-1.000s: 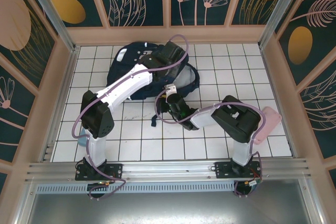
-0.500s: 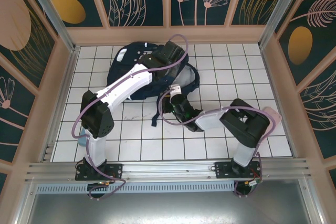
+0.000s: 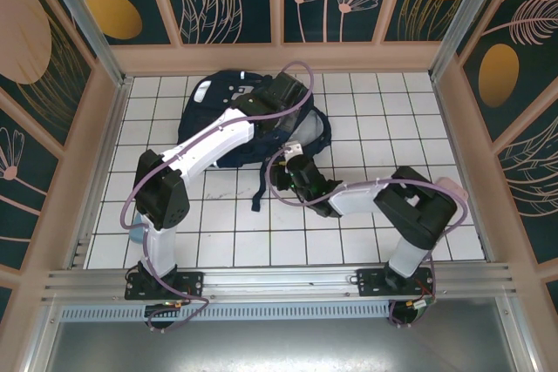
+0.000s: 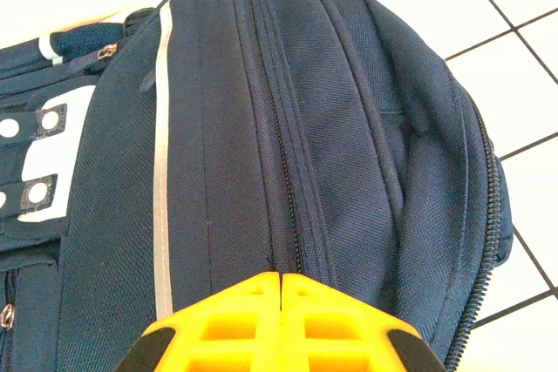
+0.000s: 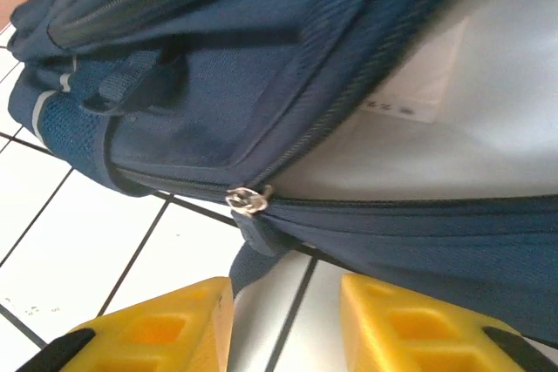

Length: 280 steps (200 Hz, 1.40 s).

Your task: Pack books, pencil case, and school supplies into a backpack

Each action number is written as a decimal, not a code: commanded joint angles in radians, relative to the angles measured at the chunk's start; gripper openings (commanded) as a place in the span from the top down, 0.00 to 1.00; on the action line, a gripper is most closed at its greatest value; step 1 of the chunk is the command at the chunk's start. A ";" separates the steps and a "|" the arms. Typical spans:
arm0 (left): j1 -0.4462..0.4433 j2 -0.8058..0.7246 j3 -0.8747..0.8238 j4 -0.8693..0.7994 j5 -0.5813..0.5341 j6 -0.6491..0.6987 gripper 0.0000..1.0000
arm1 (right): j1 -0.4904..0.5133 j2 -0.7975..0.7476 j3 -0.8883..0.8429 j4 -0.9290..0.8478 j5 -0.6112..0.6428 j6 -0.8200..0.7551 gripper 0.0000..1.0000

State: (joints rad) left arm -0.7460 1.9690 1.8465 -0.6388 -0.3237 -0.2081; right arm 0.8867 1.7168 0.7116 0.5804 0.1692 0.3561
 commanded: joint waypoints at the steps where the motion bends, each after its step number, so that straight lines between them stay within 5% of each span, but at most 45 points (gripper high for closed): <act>1: 0.004 -0.048 0.060 0.053 -0.018 0.019 1.00 | 0.014 0.058 0.050 0.013 -0.026 0.034 0.61; 76: 0.004 -0.052 0.065 0.045 -0.009 0.017 1.00 | 0.019 0.180 0.186 0.076 0.123 0.057 0.65; 142: 0.005 -0.050 0.054 0.041 -0.014 0.013 1.00 | 0.019 0.147 0.157 0.076 0.166 0.099 1.00; 207: 0.023 -0.092 -0.015 0.045 -0.040 -0.030 1.00 | 0.011 0.071 0.059 0.002 0.212 0.098 1.00; 255: 0.122 -0.320 -0.405 0.141 0.015 -0.238 0.47 | 0.000 0.035 0.007 0.002 0.124 0.083 1.00; 280: 0.181 -0.428 -0.617 0.174 0.079 -0.377 0.35 | -0.002 0.033 -0.001 -0.002 0.111 0.079 1.00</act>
State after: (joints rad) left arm -0.6064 1.6310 1.3811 -0.5167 -0.3126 -0.4126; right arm 0.8886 1.7840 0.7292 0.5709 0.3042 0.4465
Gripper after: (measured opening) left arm 0.626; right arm 0.052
